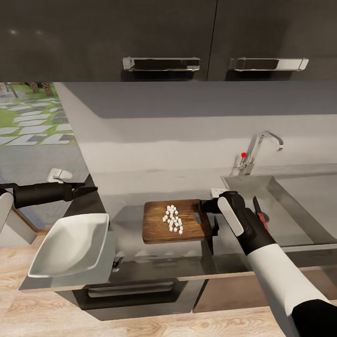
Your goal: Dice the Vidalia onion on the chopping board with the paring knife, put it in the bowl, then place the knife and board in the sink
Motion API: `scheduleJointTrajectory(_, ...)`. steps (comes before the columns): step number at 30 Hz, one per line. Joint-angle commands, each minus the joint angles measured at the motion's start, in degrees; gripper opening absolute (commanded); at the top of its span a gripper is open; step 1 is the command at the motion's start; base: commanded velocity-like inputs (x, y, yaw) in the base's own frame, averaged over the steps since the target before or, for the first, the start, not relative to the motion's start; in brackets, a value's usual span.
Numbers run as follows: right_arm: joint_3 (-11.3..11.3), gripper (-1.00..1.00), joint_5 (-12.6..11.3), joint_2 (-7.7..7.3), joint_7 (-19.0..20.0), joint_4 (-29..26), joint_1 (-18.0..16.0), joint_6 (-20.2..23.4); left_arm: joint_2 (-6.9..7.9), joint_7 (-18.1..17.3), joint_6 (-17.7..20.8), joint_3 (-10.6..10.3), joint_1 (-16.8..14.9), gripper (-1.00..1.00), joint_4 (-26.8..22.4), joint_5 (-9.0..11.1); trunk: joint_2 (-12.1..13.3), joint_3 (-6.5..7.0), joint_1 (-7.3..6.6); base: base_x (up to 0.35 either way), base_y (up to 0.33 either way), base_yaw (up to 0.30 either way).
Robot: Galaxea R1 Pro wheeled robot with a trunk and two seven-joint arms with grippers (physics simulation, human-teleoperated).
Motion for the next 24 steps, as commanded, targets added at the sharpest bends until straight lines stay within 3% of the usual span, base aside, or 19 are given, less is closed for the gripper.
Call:
scheduleJointTrajectory(1, 0.18, 1.00, -0.60, -0.06, -0.60, 0.03, -0.06, 0.11, 0.01, -0.28, 0.21, 0.04, -0.06, 1.00, -0.01, -0.13, -0.06, -0.07, 0.01, 0.000, 0.000, 0.000)
scheduleJointTrajectory(24, 0.02, 1.00, -0.60, -0.06, -0.54, 4.55, -0.06, 0.03, 0.01, -0.28, 0.21, 0.08, -0.03, 1.00, -0.01, -0.13, -0.06, -0.07, 0.01, 0.000, 0.000, 0.000)
